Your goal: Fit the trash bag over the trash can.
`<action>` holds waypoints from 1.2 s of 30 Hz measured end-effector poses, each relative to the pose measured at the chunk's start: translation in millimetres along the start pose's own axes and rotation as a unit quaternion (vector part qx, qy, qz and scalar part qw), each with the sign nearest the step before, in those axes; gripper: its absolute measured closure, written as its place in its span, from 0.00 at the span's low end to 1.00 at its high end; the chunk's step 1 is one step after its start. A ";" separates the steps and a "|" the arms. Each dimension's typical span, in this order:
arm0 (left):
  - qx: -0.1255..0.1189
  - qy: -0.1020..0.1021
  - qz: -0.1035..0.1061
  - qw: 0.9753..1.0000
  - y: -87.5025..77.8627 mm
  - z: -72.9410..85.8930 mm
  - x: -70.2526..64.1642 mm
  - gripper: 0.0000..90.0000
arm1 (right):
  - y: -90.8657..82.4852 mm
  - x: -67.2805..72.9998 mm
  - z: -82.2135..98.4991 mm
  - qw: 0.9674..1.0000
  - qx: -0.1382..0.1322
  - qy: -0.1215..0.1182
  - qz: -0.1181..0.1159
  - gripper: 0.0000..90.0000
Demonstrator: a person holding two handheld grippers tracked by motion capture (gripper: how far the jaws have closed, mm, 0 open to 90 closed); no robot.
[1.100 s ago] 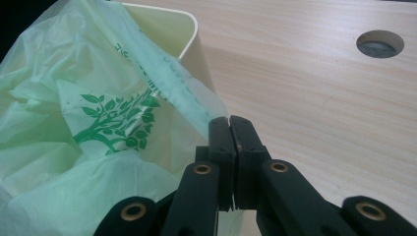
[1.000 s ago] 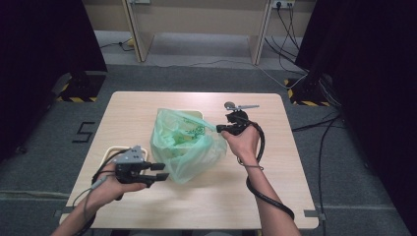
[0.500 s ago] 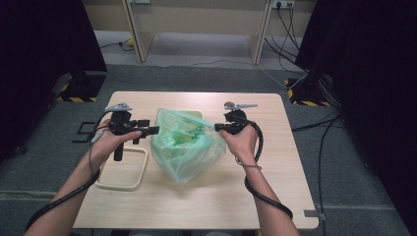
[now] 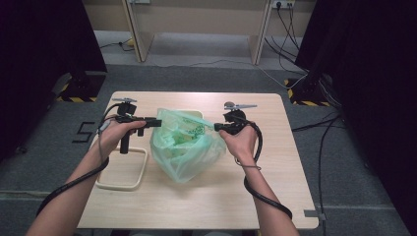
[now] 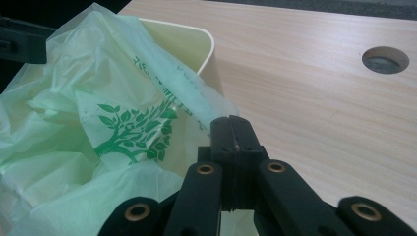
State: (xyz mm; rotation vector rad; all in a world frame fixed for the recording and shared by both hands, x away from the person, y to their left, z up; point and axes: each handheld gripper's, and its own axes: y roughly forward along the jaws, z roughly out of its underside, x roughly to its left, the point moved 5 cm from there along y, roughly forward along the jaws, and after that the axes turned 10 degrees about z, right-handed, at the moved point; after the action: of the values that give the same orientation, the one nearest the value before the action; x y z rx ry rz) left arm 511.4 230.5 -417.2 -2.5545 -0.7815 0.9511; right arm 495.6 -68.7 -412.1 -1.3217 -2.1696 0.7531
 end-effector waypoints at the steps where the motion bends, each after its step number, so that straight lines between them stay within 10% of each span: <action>1: 0.001 0.000 -0.001 1.000 -0.7 -0.2 0.6 0.72 | -0.2 0.5 -0.9 1.000 -0.002 0.001 0.000 1.00; 11: -0.007 0.001 -0.006 1.000 -8.5 -1.8 4.2 0.99 | 6.6 2.1 -18.5 1.000 -0.026 0.000 0.008 1.00; 23: -0.035 -0.008 -0.036 0.999 -23.0 1.2 16.2 1.00 | 17.8 3.6 -43.8 0.997 -0.070 0.005 0.019 1.00; 36: -0.040 -0.022 -0.058 0.997 -25.4 10.6 32.4 1.00 | 32.3 -9.2 -33.7 0.998 -0.038 0.000 0.040 1.00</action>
State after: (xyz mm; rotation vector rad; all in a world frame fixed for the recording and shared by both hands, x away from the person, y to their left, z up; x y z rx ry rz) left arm 515.0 270.9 -430.0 -2.5315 -0.9886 0.9609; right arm 541.8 -58.0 -410.4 -1.4543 -2.1759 0.7052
